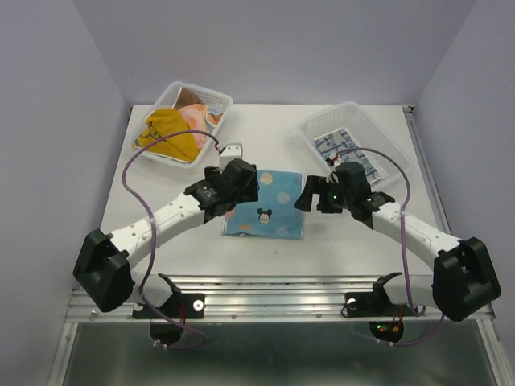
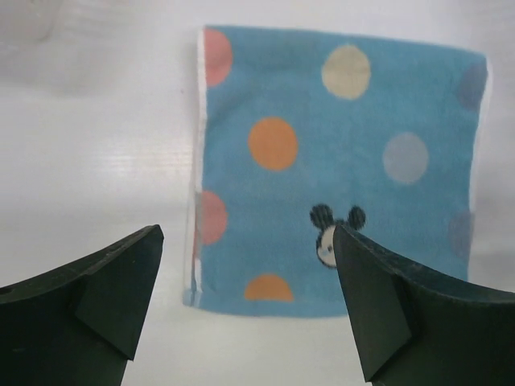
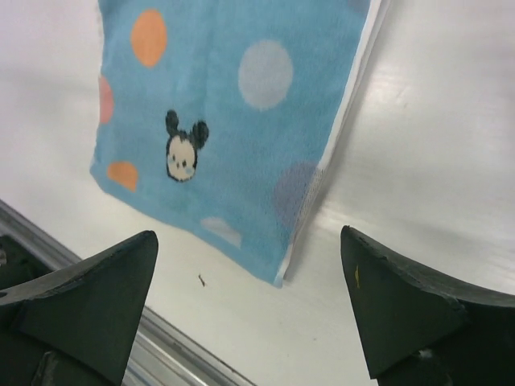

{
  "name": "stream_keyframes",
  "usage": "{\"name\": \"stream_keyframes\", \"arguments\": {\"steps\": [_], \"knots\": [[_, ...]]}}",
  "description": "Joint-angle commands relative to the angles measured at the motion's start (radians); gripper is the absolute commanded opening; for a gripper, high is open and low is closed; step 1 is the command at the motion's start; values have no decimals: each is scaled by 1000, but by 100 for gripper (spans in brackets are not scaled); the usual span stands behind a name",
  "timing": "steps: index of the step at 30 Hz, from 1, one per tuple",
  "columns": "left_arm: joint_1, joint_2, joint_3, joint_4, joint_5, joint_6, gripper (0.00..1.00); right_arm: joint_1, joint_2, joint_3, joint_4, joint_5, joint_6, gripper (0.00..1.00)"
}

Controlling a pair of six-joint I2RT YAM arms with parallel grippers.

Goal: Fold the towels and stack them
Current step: Fold the towel

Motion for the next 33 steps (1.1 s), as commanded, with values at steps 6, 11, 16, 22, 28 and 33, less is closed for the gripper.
{"name": "stream_keyframes", "arguments": {"steps": [6,11,16,22,28,33], "knots": [[231,189,125,335,218,269,99,8,129,216,74,250,-19,100],[302,318,205,302,198,285,99,8,241,289,105,277,-41,100],[370,427,241,345,278,303,96,8,328,341,120,310,-45,100],[429,517,279,368,326,305,77,8,411,389,149,365,-31,100],[465,552,293,402,399,309,66,10,474,423,157,389,-22,100],[472,586,304,405,433,311,58,8,499,440,161,421,-11,100]]}}
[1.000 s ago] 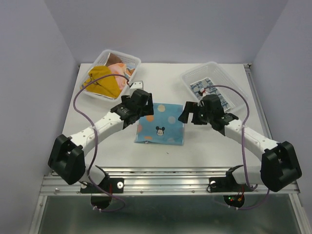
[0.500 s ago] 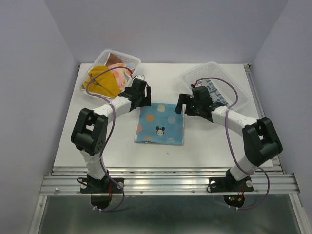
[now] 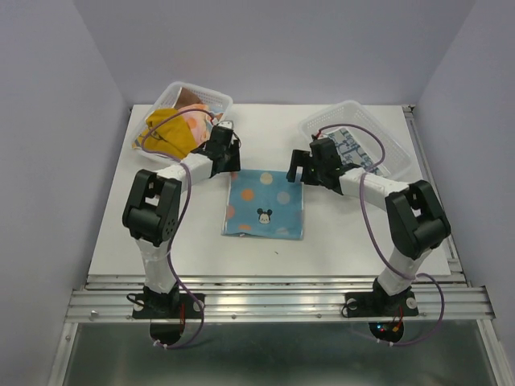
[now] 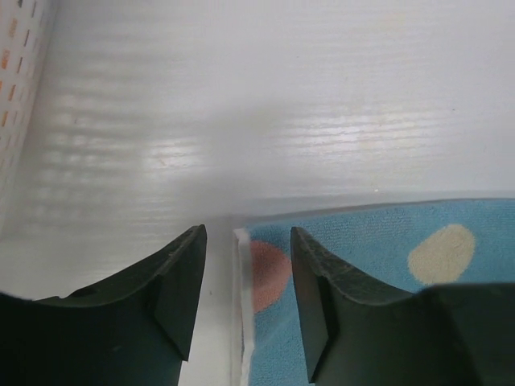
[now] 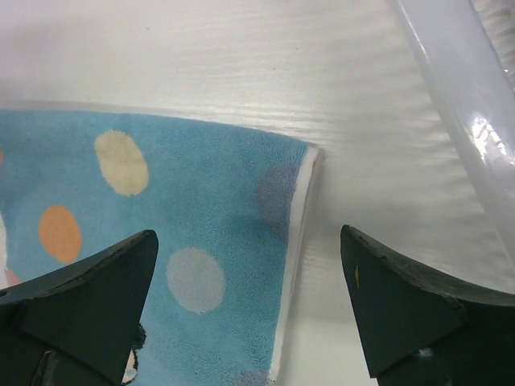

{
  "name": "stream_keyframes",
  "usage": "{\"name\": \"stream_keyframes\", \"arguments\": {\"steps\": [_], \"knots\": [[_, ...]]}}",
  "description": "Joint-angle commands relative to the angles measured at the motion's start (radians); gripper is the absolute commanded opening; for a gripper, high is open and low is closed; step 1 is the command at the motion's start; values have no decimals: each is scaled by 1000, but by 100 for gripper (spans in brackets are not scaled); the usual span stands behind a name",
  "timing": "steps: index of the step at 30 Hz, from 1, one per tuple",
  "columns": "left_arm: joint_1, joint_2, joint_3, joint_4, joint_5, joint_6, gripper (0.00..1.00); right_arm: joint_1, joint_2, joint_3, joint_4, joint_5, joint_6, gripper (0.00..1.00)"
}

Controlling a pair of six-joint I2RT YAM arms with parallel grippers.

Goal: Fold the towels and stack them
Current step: Fold the towel

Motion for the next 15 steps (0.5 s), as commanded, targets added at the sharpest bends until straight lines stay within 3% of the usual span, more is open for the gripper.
{"name": "stream_keyframes", "arguments": {"steps": [1,5,9,12,13,15], "knots": [[4,25,55,41,54,18,55,7,19,69,54,59,15,100],[7,53,67,31,86,21,42,7,47,87,53,66,16,100],[9,70,67,21,81,12,41,9,71,93,60,66,30,100],[12,82,84,8,72,8,28,10,86,101,71,75,35,100],[12,87,87,-2,57,6,17,12,94,106,73,73,35,100],[12,87,94,-6,48,5,6,13,102,115,73,90,35,100]]}}
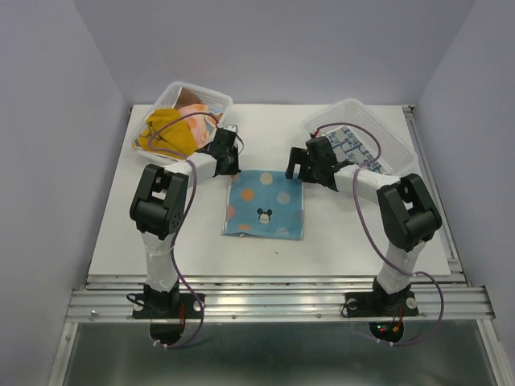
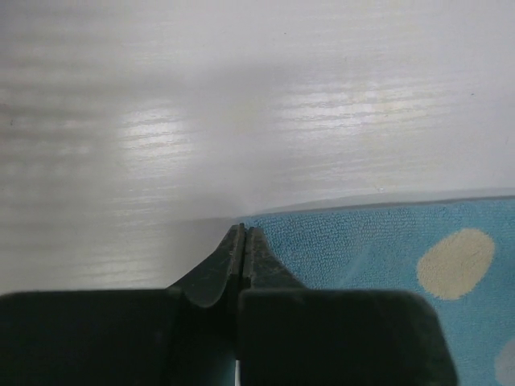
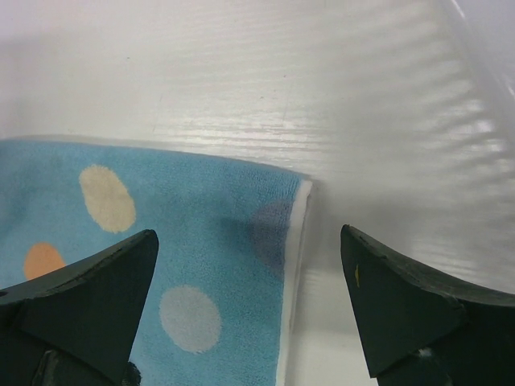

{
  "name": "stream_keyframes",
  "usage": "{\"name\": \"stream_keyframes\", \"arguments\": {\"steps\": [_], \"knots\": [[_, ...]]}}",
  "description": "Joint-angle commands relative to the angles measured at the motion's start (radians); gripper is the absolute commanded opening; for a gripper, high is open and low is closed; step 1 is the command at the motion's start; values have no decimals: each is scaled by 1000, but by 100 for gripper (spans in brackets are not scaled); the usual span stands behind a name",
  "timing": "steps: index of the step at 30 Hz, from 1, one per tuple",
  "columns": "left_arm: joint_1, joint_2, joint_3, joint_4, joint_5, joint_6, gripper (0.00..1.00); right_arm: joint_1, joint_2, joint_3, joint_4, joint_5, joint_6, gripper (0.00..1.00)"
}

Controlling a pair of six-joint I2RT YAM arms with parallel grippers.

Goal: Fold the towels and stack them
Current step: Fold the towel

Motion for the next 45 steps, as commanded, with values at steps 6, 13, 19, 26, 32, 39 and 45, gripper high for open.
{"name": "stream_keyframes", "arguments": {"steps": [6,13,19,26,32,39,45], "knots": [[10,-37,17,22,-12,2,0,18,30,60,96,87,35,93],[10,-66,-15,53,25,11,0,22,56,71,138,125,54,72],[10,-63,-23,53,17,10,0,27,82,80,100,163,70,64],[10,-68,-26,52,16,5,0,30,116,91,75,208,81,48],[10,-83,-33,52,20,4,0,34,105,82,86,211,79,17],[10,-171,-101,101,28,-18,0,62,4,8,129,169,15,9],[8,-298,-231,134,62,-59,0,96,-113,-78,126,166,10,3]]}}
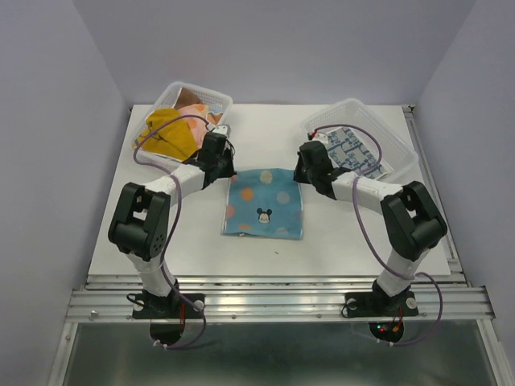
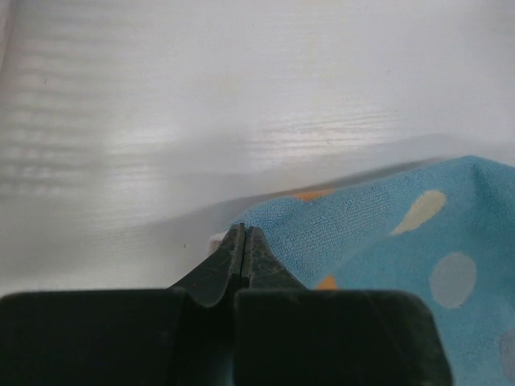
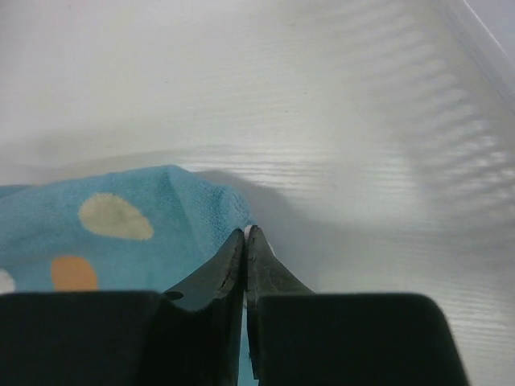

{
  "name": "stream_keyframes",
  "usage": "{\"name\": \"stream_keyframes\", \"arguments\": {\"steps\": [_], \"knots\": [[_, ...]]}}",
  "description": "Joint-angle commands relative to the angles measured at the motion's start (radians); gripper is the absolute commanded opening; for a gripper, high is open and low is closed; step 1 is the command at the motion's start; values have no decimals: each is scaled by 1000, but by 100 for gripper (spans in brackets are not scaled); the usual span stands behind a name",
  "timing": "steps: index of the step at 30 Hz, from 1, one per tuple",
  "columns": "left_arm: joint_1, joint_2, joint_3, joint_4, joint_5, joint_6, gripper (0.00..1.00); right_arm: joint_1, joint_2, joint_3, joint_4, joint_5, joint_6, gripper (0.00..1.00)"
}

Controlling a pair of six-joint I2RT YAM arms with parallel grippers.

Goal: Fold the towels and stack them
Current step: Fold the towel

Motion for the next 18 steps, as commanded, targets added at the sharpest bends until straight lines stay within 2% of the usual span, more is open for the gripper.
{"name": "stream_keyframes", "arguments": {"steps": [1,6,14,18], "knots": [[3,-128,-95,50,20,-35,0,32,-102,-73,54,-3,-12,3],[-34,-211,-203,69,16,-98,0,62,-220,-169,46,-15,12,2],[-85,-416,-402,35,-122,-239,0,105,-379,-363,77,-89,86,2],[-95,-524,-461,3,-152,-285,0,122,-444,-403,77,-120,107,2]]}}
